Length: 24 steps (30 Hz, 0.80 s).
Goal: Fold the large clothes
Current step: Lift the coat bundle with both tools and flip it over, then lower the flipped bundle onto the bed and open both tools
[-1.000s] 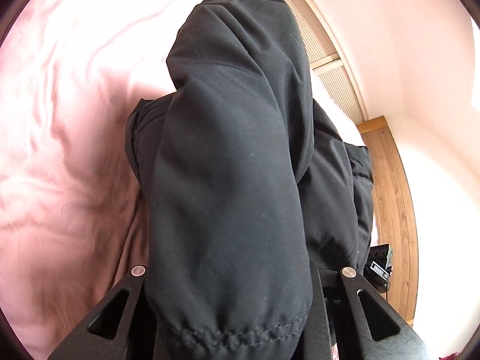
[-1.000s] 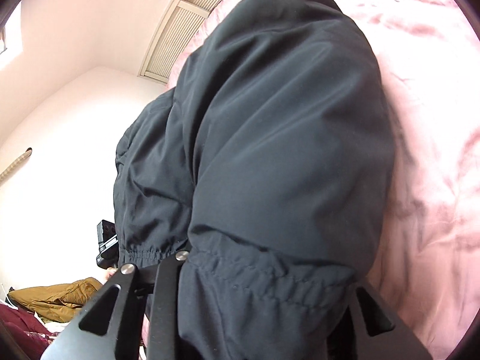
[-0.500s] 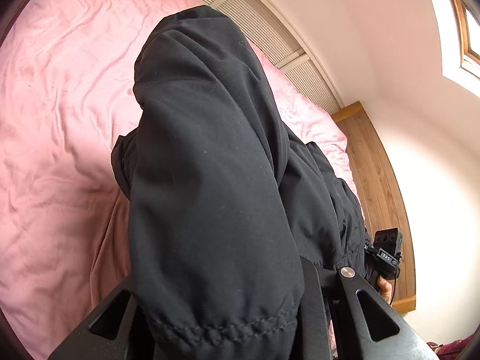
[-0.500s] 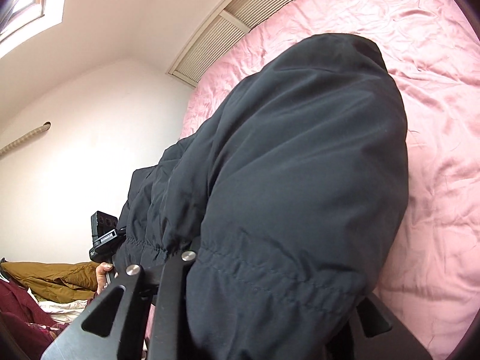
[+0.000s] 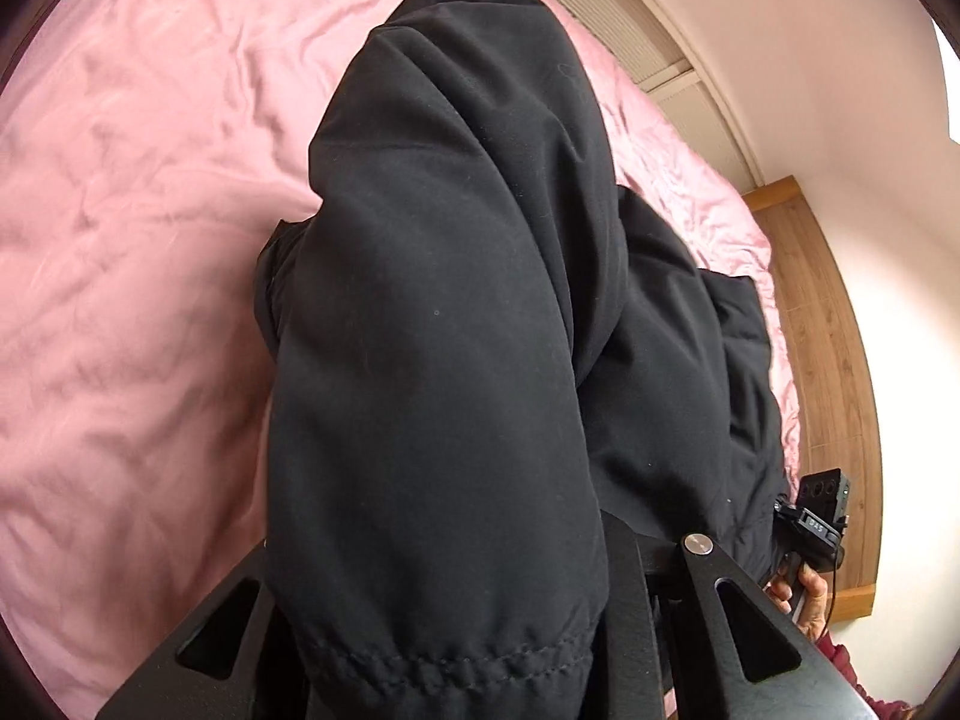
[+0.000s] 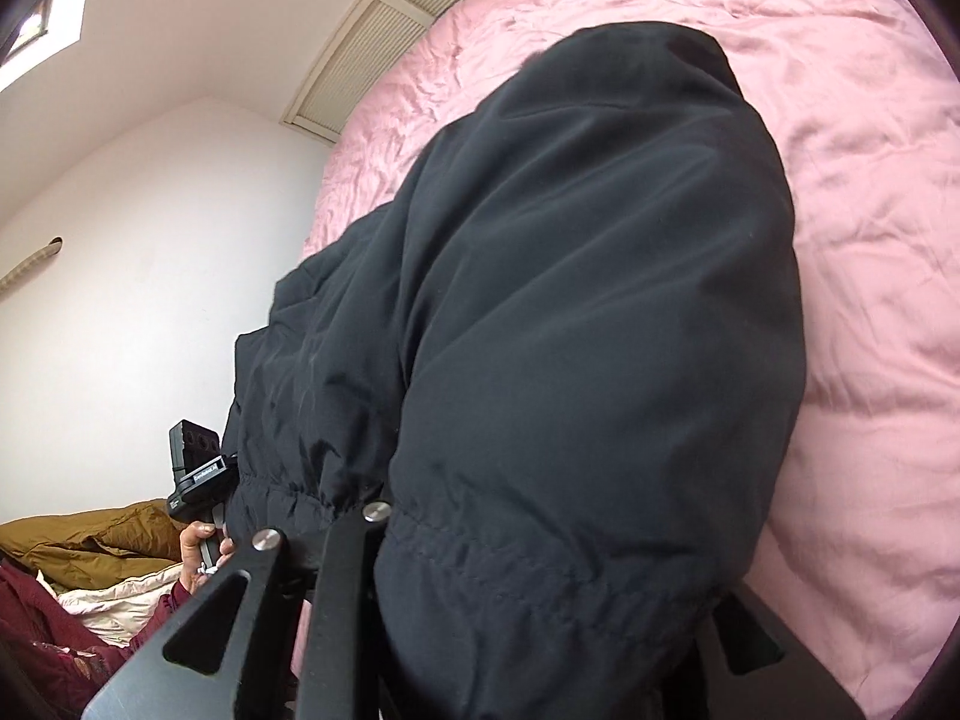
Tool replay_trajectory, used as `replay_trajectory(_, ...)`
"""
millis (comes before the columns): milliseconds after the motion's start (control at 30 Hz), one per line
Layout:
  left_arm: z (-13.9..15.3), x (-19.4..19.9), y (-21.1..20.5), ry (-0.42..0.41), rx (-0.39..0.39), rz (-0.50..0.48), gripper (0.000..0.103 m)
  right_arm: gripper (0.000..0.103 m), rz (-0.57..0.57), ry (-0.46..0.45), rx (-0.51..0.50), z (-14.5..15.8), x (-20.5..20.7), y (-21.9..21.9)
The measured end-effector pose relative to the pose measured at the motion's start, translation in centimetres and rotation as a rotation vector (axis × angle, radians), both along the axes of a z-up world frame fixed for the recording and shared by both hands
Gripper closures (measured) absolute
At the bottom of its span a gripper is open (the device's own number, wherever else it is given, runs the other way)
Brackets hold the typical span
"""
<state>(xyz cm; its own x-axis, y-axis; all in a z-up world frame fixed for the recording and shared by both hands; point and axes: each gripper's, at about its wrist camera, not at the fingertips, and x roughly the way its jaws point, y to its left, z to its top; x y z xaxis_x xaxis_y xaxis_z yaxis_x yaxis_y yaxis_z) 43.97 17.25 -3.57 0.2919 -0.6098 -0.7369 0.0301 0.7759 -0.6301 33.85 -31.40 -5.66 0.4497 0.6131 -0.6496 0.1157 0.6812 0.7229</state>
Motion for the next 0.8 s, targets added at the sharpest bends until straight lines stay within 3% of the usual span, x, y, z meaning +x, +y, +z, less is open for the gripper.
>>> replay_trajectory(67,-0.9,0.0,0.5,0.01,0.046,0.021,0.072,0.075,-0.038,0.032,-0.041,-0.9,-0.4,-0.1)
replay_trajectory(133,-0.8,-0.2,0.7,0.0,0.106,0.023,0.056,0.064,-0.042,0.062,-0.118,-1.2,-0.6,0.1)
replay_trajectory(267,-0.4,-0.1,0.5,-0.012,0.149,0.013,0.049,0.037,-0.039,0.102,-0.233,-0.8,-0.7,0.4)
replay_trajectory(333,0.3,0.1,1.0,-0.013,0.161,0.015,0.045,0.03,-0.054,0.115,-0.254,-0.5,-1.4,-0.1)
replay_trajectory(400,-0.1,0.0,0.3,-0.013,0.167,0.018,0.043,0.027,-0.071,0.123,-0.264,-0.7,-2.2,-0.7)
replay_trajectory(567,0.3,-0.3,3.1,-0.024,0.181,0.027,0.04,0.01,-0.137,0.124,-0.309,0.3,-5.5,-3.0)
replay_trajectory(667,0.2,-1.7,6.1,-0.049,0.198,0.046,0.039,0.009,-0.203,0.116,-0.334,1.2,-7.7,-5.2)
replay_trajectory(800,2.2,-2.0,8.0,-0.108,0.236,0.085,0.033,0.008,-0.269,0.11,-0.405,3.2,-9.7,-6.4)
